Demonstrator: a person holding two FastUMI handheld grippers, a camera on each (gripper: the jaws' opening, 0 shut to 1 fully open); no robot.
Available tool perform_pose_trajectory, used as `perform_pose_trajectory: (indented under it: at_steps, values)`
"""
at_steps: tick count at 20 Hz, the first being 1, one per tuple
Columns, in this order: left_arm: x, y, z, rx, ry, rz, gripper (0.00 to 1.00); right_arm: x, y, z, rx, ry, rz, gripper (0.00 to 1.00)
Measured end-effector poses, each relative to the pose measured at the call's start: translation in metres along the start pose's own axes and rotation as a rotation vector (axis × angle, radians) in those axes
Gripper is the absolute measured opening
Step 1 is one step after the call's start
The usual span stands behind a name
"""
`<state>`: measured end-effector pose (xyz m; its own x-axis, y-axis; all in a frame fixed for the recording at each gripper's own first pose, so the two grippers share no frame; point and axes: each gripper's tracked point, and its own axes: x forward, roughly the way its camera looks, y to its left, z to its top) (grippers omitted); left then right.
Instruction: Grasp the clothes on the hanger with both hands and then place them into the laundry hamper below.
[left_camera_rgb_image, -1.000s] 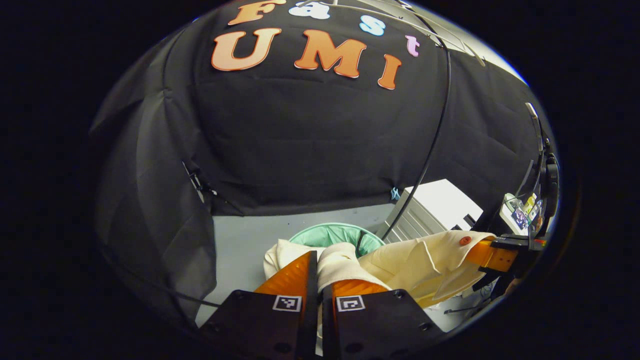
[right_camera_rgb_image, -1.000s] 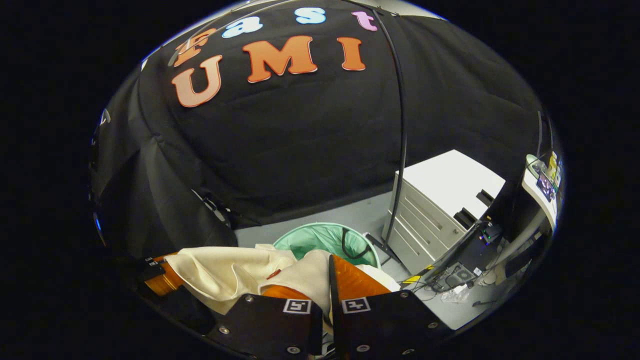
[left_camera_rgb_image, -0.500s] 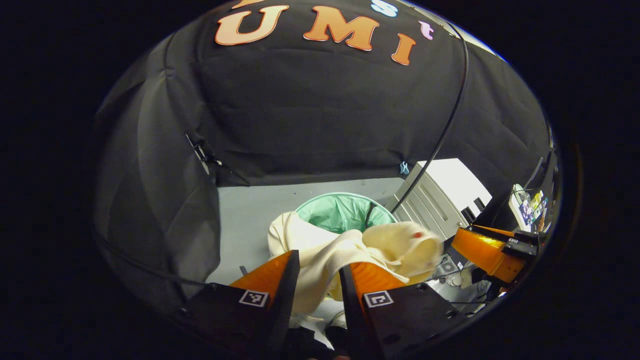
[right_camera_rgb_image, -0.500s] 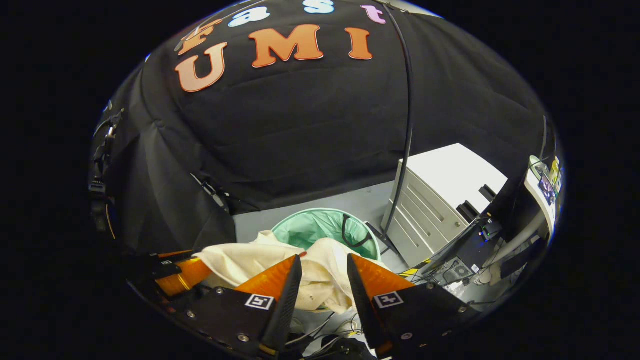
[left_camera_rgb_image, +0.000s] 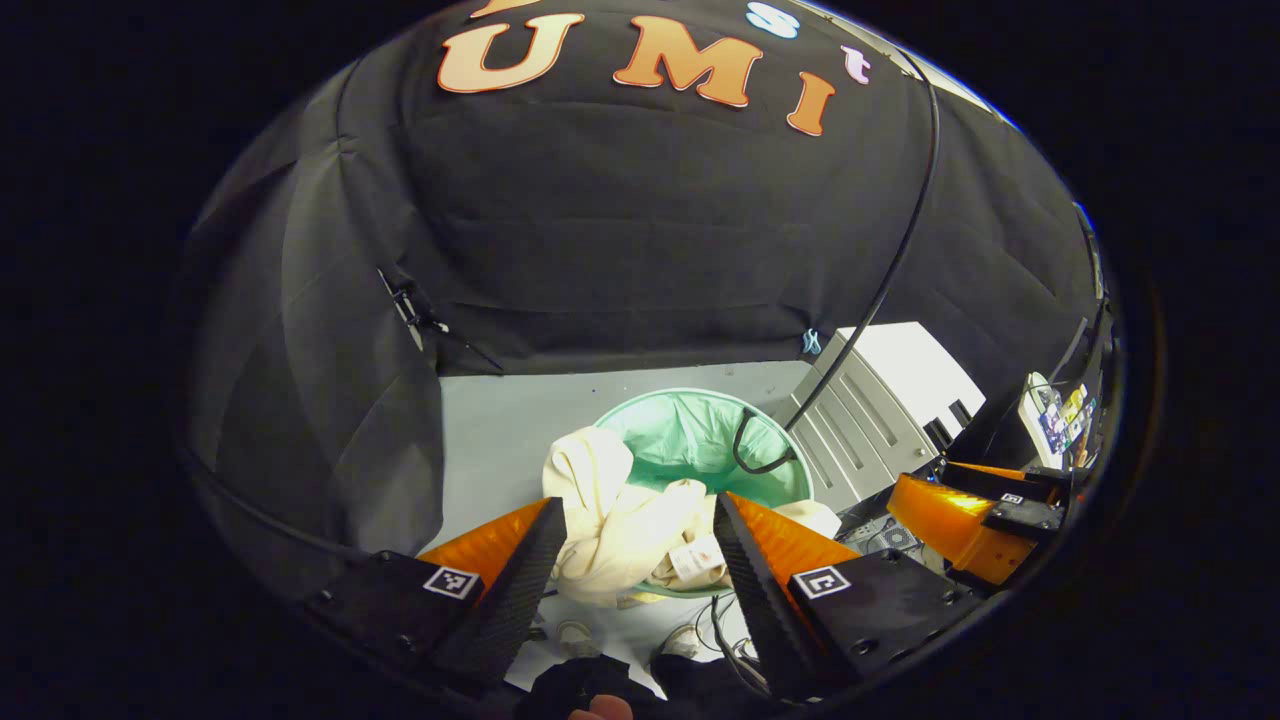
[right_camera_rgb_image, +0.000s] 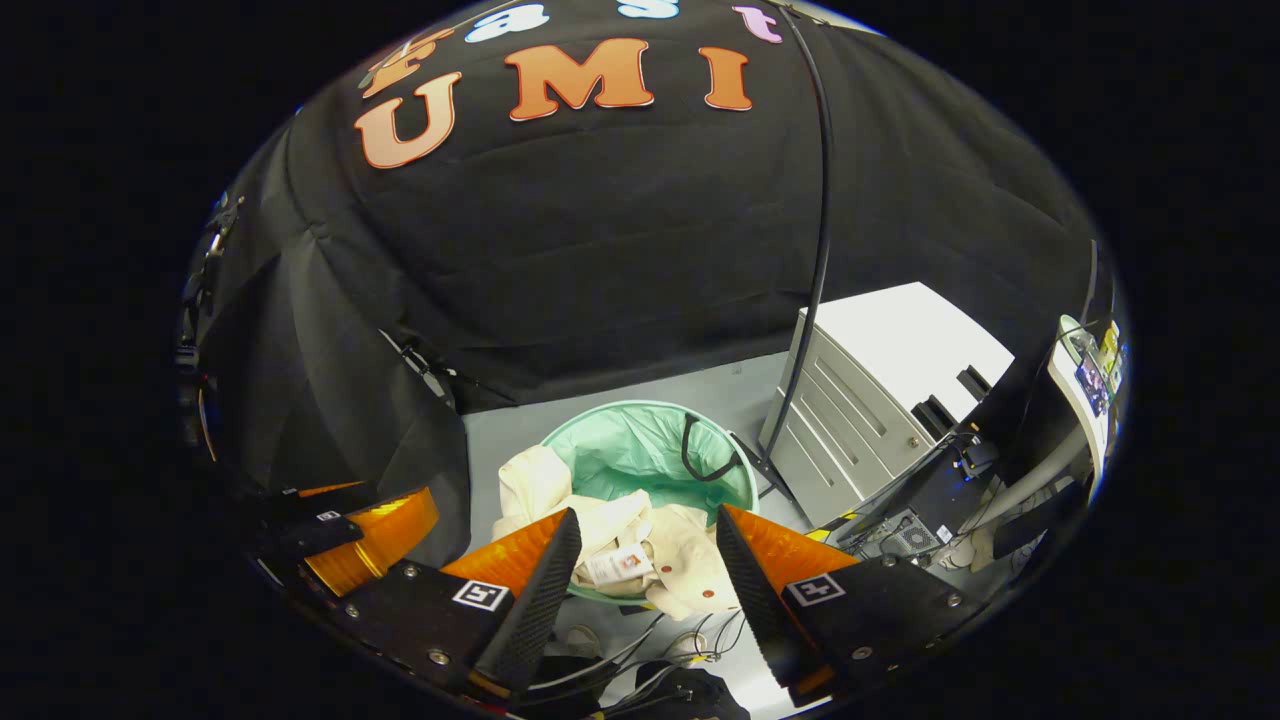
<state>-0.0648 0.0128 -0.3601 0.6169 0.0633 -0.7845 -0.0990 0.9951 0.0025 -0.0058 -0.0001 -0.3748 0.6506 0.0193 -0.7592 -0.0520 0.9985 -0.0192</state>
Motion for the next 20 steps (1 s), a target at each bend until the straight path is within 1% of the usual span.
perform_pose_trajectory:
  at_steps: [4,6,11,15,16,17,18,19,20]
  values:
    - [-0.005,-0.001,0.007,0.023,-0.026,-0.002,0.98,0.000,-0.002,-0.003,-0.003,0.015,-0.010,0.87]
    - [-0.010,0.001,0.016,0.028,-0.054,0.000,0.98,-0.004,-0.006,-0.003,-0.005,0.005,-0.020,0.87]
    - [-0.032,0.008,0.054,0.040,-0.170,0.017,0.98,-0.023,-0.012,0.026,0.007,-0.079,-0.028,0.87]
    - [-0.055,0.006,0.092,-0.008,-0.254,0.000,0.98,-0.035,-0.014,0.051,-0.006,-0.142,-0.036,0.87]
    - [-0.060,0.008,0.102,-0.013,-0.277,0.003,0.98,-0.038,-0.014,0.057,-0.007,-0.155,-0.034,0.87]
    - [-0.067,0.010,0.111,-0.017,-0.302,0.008,1.00,-0.042,-0.013,0.063,-0.008,-0.172,-0.031,0.87]
    - [-0.074,0.011,0.122,-0.016,-0.336,0.014,0.98,-0.047,-0.013,0.072,-0.007,-0.188,-0.032,0.87]
    - [-0.083,0.013,0.134,-0.009,-0.372,0.021,1.00,-0.052,-0.012,0.080,-0.005,-0.207,-0.031,0.87]
    - [-0.091,0.015,0.144,-0.002,-0.403,0.029,1.00,-0.059,-0.012,0.090,-0.004,-0.226,-0.032,0.87]
